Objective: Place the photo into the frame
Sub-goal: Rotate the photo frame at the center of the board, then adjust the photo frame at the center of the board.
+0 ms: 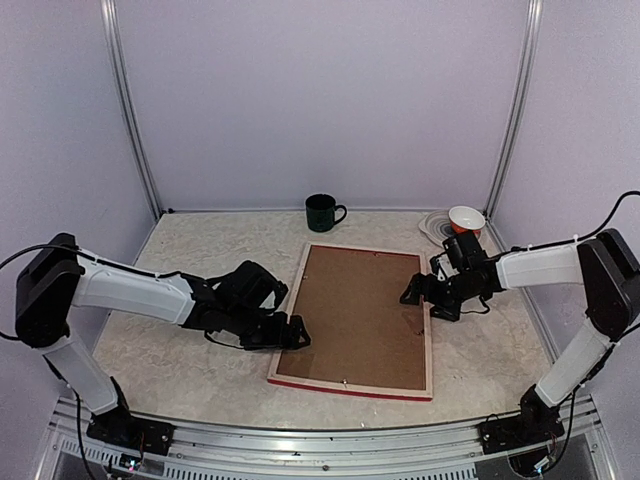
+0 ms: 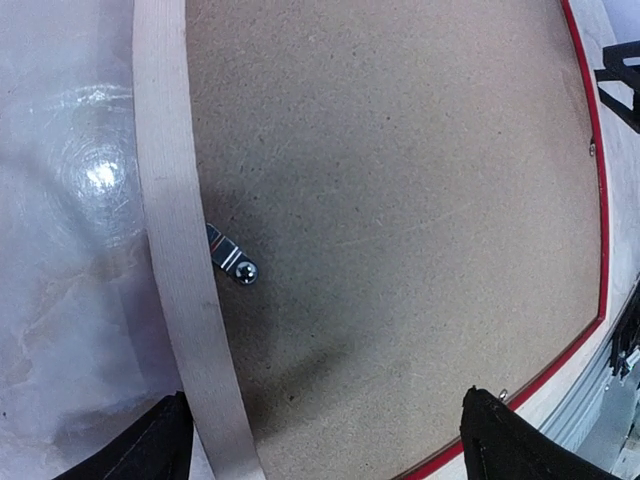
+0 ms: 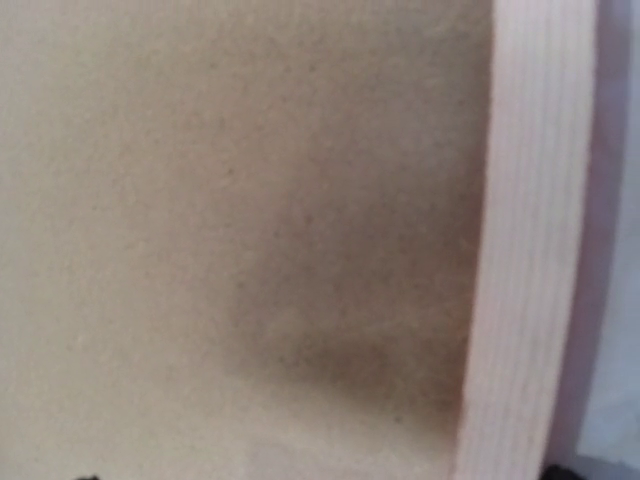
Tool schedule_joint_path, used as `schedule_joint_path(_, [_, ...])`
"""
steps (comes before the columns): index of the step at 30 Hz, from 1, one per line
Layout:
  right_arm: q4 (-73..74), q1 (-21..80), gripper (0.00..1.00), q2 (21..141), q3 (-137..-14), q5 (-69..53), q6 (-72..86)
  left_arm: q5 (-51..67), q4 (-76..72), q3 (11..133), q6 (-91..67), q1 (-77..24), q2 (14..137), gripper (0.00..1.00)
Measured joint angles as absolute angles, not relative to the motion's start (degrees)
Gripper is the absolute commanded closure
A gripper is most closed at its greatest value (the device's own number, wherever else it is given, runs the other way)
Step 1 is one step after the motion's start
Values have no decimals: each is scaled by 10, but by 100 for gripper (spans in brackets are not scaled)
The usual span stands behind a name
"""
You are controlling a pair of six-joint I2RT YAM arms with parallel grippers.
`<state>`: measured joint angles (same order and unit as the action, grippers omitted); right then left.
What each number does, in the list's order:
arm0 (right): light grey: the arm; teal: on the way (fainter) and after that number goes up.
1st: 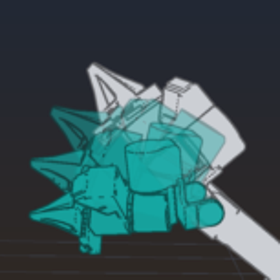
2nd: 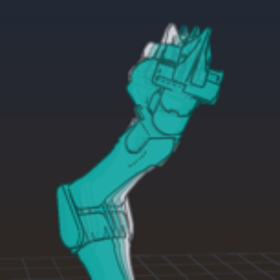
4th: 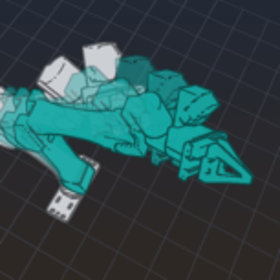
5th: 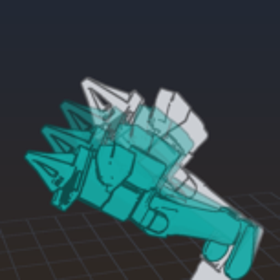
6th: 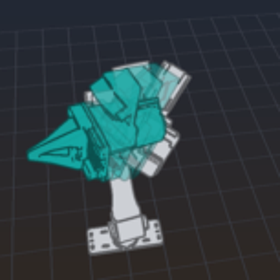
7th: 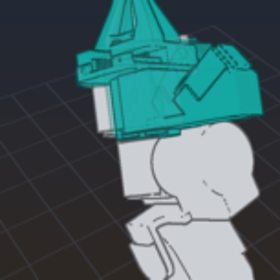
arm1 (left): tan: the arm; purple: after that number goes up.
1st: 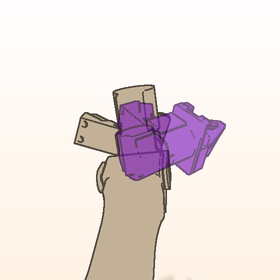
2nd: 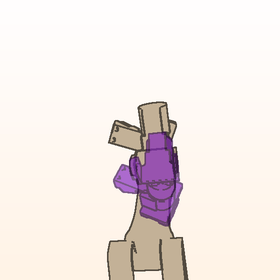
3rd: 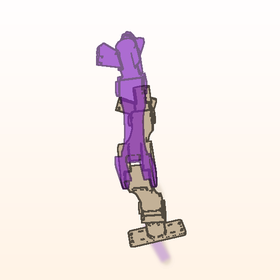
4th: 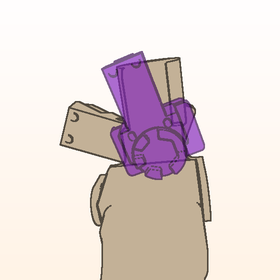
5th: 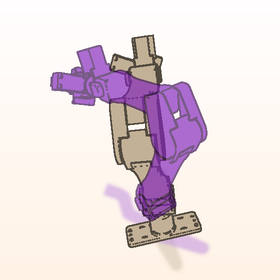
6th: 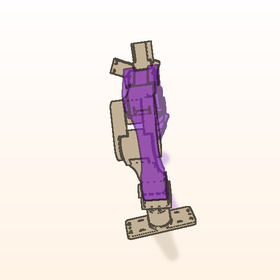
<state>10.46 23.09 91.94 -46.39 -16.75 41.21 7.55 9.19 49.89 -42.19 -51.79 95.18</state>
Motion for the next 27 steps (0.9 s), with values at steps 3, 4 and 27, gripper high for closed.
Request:
schedule_joint_path(3, [129, 231, 5, 919, -479, -143, 398, 77, 87, 496, -422, -519, 939, 10])
schedule_joint_path(4, [140, 231, 4, 919, -486, -131, 392, 76, 84, 496, -423, -519, 936, 11])
schedule_joint_path(27, [303, 311, 1, 850, -660, -12, 322, 13, 44, 469, -436, -505, 952, 13])
